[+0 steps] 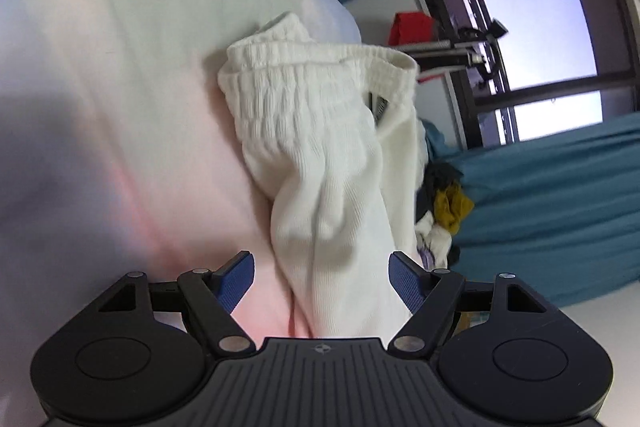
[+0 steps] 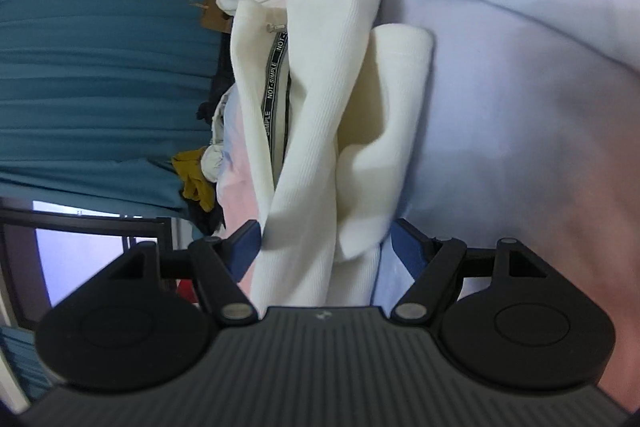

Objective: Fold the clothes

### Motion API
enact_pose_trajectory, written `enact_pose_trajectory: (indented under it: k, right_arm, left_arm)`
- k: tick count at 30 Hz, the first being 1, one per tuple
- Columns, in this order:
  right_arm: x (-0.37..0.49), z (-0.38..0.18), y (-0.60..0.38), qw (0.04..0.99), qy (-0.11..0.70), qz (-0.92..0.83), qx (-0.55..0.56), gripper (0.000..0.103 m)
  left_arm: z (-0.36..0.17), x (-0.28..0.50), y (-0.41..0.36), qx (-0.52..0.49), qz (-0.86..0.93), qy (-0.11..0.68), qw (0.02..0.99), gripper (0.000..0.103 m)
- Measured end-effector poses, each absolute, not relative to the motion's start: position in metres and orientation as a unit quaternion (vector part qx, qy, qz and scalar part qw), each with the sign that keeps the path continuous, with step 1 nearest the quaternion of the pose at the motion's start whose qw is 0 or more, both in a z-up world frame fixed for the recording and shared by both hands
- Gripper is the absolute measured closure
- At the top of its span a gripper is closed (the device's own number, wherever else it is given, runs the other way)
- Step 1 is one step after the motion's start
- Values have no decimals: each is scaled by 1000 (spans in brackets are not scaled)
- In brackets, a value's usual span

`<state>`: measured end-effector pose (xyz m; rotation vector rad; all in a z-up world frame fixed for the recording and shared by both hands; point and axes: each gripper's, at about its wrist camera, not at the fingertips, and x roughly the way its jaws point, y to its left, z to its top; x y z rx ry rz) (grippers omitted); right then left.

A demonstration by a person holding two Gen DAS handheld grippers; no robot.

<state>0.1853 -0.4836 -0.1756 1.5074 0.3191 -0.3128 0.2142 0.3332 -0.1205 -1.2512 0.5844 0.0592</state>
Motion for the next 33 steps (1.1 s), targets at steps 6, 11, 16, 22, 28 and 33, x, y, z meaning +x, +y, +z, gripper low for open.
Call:
enact_pose_trajectory:
  k: [6, 11, 16, 22, 28, 33]
  right_arm:
    - [214, -197, -503, 747, 99, -120, 647, 30]
    - [235, -196, -501, 786, 65, -160, 593, 40]
    - [233, -183, -490, 817, 47, -189, 543, 91]
    - [220, -153, -475, 822, 69, -165, 541, 92]
    - [196, -136, -456, 817, 151, -122, 543, 93]
    - [159, -114, -447, 821, 175, -78, 539, 93]
  left_arm:
    - [-135, 259, 349, -593, 38, 234, 769, 33]
    - [-133, 287, 356, -573, 51, 239, 782, 73]
    - [-98, 272, 365, -561, 75, 226, 793, 90]
    - [-42, 229, 375, -552, 91, 203, 804, 91]
    - [-3, 149, 417, -542, 117, 198, 808, 91]
    - [17, 86, 457, -545, 140, 185, 805, 91]
